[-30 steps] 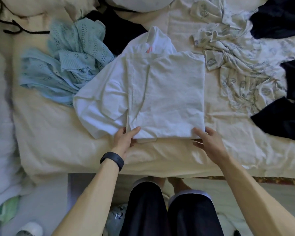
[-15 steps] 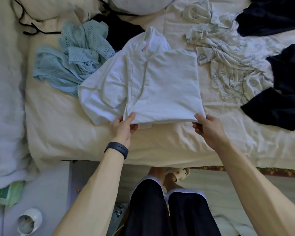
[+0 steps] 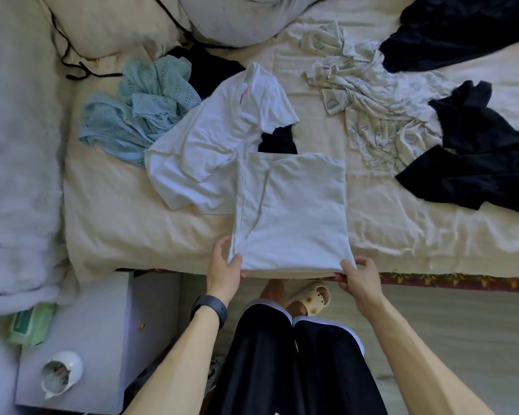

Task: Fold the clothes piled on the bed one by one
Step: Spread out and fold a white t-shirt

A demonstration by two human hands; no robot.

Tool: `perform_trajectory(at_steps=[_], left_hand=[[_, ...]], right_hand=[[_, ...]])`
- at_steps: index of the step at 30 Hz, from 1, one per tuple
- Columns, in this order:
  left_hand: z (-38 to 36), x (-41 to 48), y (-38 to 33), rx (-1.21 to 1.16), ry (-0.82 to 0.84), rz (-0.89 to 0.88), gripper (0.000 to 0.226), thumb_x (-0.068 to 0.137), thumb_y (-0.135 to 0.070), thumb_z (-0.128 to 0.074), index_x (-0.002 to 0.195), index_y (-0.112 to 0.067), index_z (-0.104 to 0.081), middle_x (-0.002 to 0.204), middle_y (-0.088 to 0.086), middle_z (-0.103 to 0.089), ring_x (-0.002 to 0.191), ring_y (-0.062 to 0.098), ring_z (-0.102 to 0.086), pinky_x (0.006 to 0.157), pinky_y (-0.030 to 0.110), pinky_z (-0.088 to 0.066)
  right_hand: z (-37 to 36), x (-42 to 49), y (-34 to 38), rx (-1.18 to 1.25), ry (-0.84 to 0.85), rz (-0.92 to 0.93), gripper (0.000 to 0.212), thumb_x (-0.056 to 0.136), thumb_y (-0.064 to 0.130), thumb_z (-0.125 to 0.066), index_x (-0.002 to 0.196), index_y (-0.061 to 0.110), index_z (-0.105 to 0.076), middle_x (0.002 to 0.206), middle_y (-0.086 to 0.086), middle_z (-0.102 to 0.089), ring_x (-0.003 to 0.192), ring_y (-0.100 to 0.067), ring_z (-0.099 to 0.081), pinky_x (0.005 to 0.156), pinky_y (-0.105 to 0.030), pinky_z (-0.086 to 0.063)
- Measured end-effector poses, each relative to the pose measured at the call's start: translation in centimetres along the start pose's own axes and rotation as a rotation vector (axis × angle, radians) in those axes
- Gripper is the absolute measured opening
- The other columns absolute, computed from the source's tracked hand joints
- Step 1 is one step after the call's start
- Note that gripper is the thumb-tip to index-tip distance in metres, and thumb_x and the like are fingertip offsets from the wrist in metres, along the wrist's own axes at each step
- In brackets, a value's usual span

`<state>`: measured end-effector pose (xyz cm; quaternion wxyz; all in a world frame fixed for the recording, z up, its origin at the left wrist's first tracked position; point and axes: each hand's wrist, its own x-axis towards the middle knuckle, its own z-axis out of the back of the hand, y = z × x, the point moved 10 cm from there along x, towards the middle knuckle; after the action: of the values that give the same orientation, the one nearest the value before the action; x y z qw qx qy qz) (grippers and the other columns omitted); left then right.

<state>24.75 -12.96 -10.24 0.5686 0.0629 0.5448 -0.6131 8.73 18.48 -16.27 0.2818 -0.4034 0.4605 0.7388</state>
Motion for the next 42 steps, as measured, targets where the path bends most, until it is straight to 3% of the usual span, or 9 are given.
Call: perform_trajectory(at_steps=[4, 7, 10, 16, 21, 25, 30, 34, 42], left_hand=[[-0.3, -0.3, 1.8, 0.130, 0.060, 0.002, 0.024, 0.101, -0.018, -0.049, 0.107, -0.039, -0.057, 0.127, 0.007, -0.059, 0.052, 0.006, -0.063, 0.046, 0.013, -0.042], [-0.7, 0.0, 1.9, 0.175, 0.096, -0.014, 0.020, 0.102, -0.020, -0.048, 0.095, -0.031, -0.062, 0.128, 0.003, -0.062, 0.051, 0.005, -0.061, 0.050, 0.017, -0.041], [-0.9, 0.1, 1.7, 0.175, 0.157, -0.012, 0.021, 0.102, -0.019, -0.049, 0.102, -0.030, -0.067, 0.125, -0.002, -0.062, 0.055, 0.007, -0.063, 0.053, 0.016, -0.043], [-0.2, -0.6, -0.8, 0.263, 0.376, -0.092, 0.044, 0.083, -0.009, -0.077, 0.112, -0.041, -0.069, 0.080, 0.004, -0.072, 0.080, 0.016, -0.068, 0.081, 0.015, -0.049], [1.4, 3.0, -8.1, 0.429, 0.173, -0.331, 0.009, 0.083, -0.041, -0.076, 0.087, -0.048, -0.072, 0.076, -0.019, -0.069, 0.073, 0.002, -0.062, 0.062, 0.013, -0.042], [0.5, 8.1, -13.4, 0.299, 0.163, -0.407, 0.035, 0.079, -0.060, -0.069, 0.091, -0.028, -0.070, 0.097, -0.003, -0.064, 0.089, 0.010, -0.059, 0.076, 0.019, -0.042], [-3.7, 14.3, -15.5, 0.131, 0.106, -0.321, 0.029, 0.100, -0.048, -0.052, 0.107, -0.021, -0.061, 0.103, -0.005, -0.069, 0.098, 0.013, -0.065, 0.087, 0.033, -0.051], [-4.4, 17.5, -15.9, 0.232, -0.056, -0.366, 0.024, 0.104, -0.042, -0.045, 0.097, -0.021, -0.052, 0.080, -0.017, -0.058, 0.073, -0.010, -0.054, 0.064, 0.015, -0.036], [-4.8, 20.6, -14.0, 0.339, -0.129, -0.337, 0.031, 0.104, -0.046, -0.041, 0.101, -0.018, -0.051, 0.070, -0.011, -0.055, 0.065, 0.007, -0.051, 0.056, 0.023, -0.033]], right_hand=[[0.7, -1.1, -0.3, -0.013, 0.004, 0.085, 0.028, 0.099, 0.020, -0.057, 0.123, 0.027, -0.045, 0.100, -0.007, -0.069, 0.064, -0.013, -0.072, 0.057, -0.027, -0.055], [0.6, -1.6, 0.4, -0.058, 0.037, 0.156, 0.018, 0.101, 0.022, -0.055, 0.111, 0.037, -0.052, 0.100, -0.002, -0.070, 0.069, -0.015, -0.074, 0.062, -0.028, -0.057], [0.3, -1.6, 0.5, -0.074, 0.108, 0.146, 0.016, 0.103, 0.015, -0.051, 0.105, 0.024, -0.065, 0.106, -0.007, -0.070, 0.069, -0.013, -0.073, 0.063, -0.027, -0.057], [0.7, -2.6, 3.3, -0.198, 0.263, 0.213, 0.039, 0.088, 0.005, -0.070, 0.117, 0.030, -0.067, 0.100, 0.000, -0.078, 0.090, -0.012, -0.076, 0.077, -0.024, -0.056], [1.9, -1.2, 9.9, -0.270, 0.170, 0.444, 0.006, 0.097, 0.031, -0.068, 0.094, 0.028, -0.073, 0.077, 0.008, -0.070, 0.068, -0.002, -0.062, 0.062, -0.013, -0.045], [1.4, 2.0, 16.0, -0.264, 0.031, 0.564, 0.023, 0.101, 0.047, -0.059, 0.086, 0.031, -0.066, 0.095, 0.003, -0.058, 0.076, 0.009, -0.055, 0.067, -0.007, -0.040], [-2.3, 8.1, 19.2, -0.182, -0.111, 0.490, 0.034, 0.105, 0.051, -0.045, 0.094, 0.019, -0.053, 0.087, 0.009, -0.058, 0.081, -0.009, -0.056, 0.073, -0.031, -0.041], [-4.1, 10.7, 20.3, -0.237, -0.291, 0.494, 0.033, 0.107, 0.044, -0.042, 0.088, 0.018, -0.043, 0.073, 0.008, -0.048, 0.068, 0.005, -0.051, 0.063, -0.029, -0.024], [-5.6, 13.6, 19.9, -0.316, -0.332, 0.449, 0.036, 0.105, 0.051, -0.041, 0.082, 0.024, -0.041, 0.067, 0.007, -0.047, 0.062, -0.002, -0.048, 0.060, -0.034, -0.027]])
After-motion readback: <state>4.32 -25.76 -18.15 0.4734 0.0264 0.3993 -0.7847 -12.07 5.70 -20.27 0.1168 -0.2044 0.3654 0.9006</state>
